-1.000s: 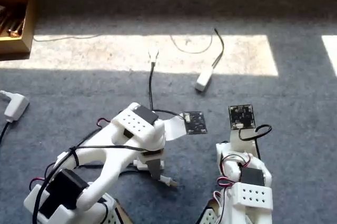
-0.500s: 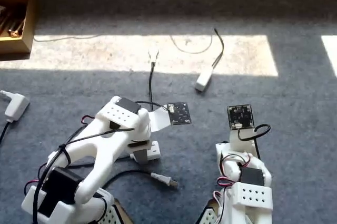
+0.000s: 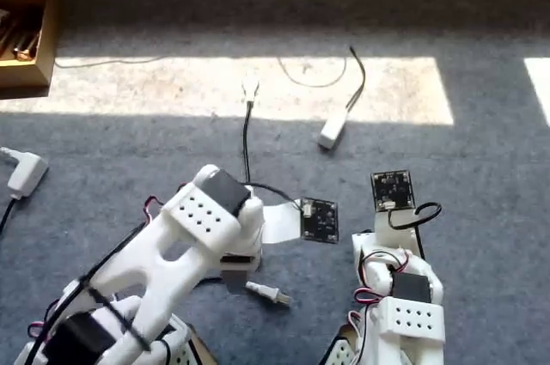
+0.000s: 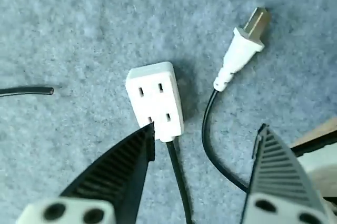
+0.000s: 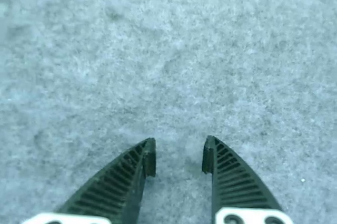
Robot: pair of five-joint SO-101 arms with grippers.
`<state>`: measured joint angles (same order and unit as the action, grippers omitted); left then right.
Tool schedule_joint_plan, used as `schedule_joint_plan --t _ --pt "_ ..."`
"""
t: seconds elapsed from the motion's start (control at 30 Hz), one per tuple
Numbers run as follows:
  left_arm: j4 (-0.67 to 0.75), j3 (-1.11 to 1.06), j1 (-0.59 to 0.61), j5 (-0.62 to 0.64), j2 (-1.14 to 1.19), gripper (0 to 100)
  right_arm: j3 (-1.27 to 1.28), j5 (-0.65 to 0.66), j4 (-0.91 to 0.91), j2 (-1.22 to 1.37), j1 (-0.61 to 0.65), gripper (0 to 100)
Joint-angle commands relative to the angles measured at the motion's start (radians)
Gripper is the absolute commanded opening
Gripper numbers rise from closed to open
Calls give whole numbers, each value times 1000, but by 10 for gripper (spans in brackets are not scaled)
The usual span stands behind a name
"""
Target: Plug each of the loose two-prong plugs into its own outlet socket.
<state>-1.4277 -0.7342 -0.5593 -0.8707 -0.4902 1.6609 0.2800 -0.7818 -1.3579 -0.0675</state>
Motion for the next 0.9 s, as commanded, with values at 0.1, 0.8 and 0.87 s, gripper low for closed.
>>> schedule_joint_plan --t 0.1,0.8,0.87 --pt "155 -277 -70 -5 -127 306 21 14 15 -12 8 159" --pt "351 -403 -119 35 -125 324 22 17 13 -12 4 159" --pt "353 -397 -134 35 -125 278 22 17 13 -12 4 159"
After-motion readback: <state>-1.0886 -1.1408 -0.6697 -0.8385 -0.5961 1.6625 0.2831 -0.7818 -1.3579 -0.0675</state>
